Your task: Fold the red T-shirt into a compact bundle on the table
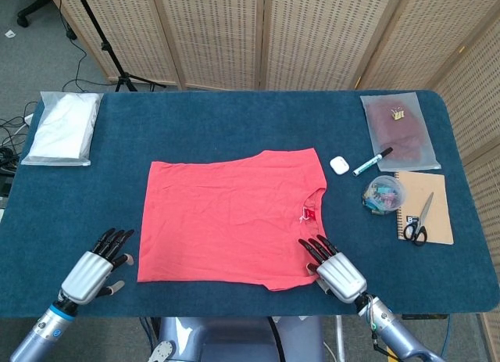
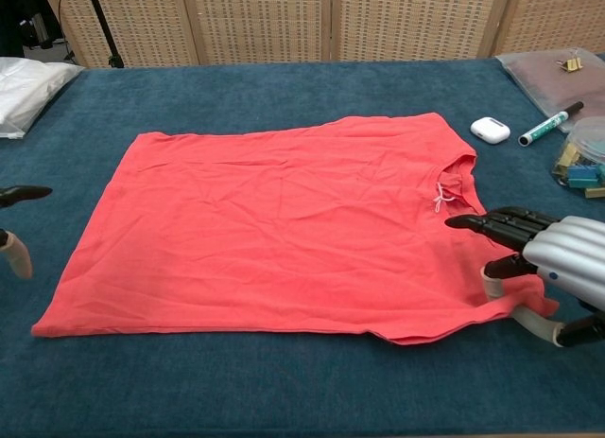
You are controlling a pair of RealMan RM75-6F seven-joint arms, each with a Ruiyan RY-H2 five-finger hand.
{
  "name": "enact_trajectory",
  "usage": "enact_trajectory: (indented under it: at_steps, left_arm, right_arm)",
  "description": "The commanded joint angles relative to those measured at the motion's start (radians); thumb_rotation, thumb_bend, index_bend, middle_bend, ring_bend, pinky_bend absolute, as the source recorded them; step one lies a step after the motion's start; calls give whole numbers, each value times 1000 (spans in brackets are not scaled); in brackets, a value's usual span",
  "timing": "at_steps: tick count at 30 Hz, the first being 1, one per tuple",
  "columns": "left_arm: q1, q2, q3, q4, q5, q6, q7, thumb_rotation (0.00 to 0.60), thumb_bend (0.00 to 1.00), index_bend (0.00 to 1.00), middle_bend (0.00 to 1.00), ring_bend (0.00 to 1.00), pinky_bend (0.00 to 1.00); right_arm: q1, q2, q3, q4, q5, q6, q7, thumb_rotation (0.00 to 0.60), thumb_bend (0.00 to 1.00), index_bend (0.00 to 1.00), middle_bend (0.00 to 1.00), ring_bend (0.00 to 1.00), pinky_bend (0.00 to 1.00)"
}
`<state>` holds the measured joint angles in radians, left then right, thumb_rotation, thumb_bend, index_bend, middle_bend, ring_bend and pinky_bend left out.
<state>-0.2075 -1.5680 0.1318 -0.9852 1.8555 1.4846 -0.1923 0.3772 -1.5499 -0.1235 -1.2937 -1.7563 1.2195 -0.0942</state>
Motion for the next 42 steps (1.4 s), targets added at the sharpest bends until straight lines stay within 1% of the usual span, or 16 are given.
enact_trajectory:
  at_steps: [1, 9, 15, 24, 26, 32, 36, 42]
  left_arm:
    - [-13, -25, 12, 18, 0, -23, -3, 600, 189, 467, 0, 0, 0]
    - [-29, -47, 17, 15, -13, -36, 4, 600, 206, 470, 0, 0, 0]
    - [-36, -59, 32, 11, -18, -52, -6, 600, 201, 471, 0, 0, 0]
    - [-49, -83, 34, 8, -28, -63, 11, 600, 206, 473, 0, 0, 0]
    - [-52, -86, 34, 5, -30, -66, 13, 600, 221, 474, 0, 0, 0]
    - [-55, -85, 36, -3, -34, -62, 16, 600, 306, 485, 0, 0, 0]
    - [-57, -81, 38, -3, -43, -69, 16, 600, 324, 489, 0, 0, 0]
    - [-62, -87, 43, 0, -47, -76, 19, 600, 321, 491, 0, 0, 0]
  right_arm:
    - [0, 1, 1, -1, 1, 2, 0, 600, 569, 566, 0, 0, 0]
    - [1, 3, 1, -5, 4, 5, 1, 600, 570, 566, 0, 0, 0]
    - [2, 3, 0, -7, 5, 6, -1, 600, 601, 566, 0, 0, 0]
    - [3, 5, 0, -10, 6, 9, -2, 600, 605, 566, 0, 0, 0]
    - [3, 5, 1, -10, 8, 9, -3, 600, 604, 566, 0, 0, 0]
    - [3, 6, 2, -10, 10, 10, -3, 600, 606, 566, 0, 0, 0]
    - [3, 6, 3, -10, 12, 9, -5, 600, 606, 566, 0, 0, 0]
    - [4, 7, 3, -10, 13, 10, -5, 600, 606, 566, 0, 0, 0]
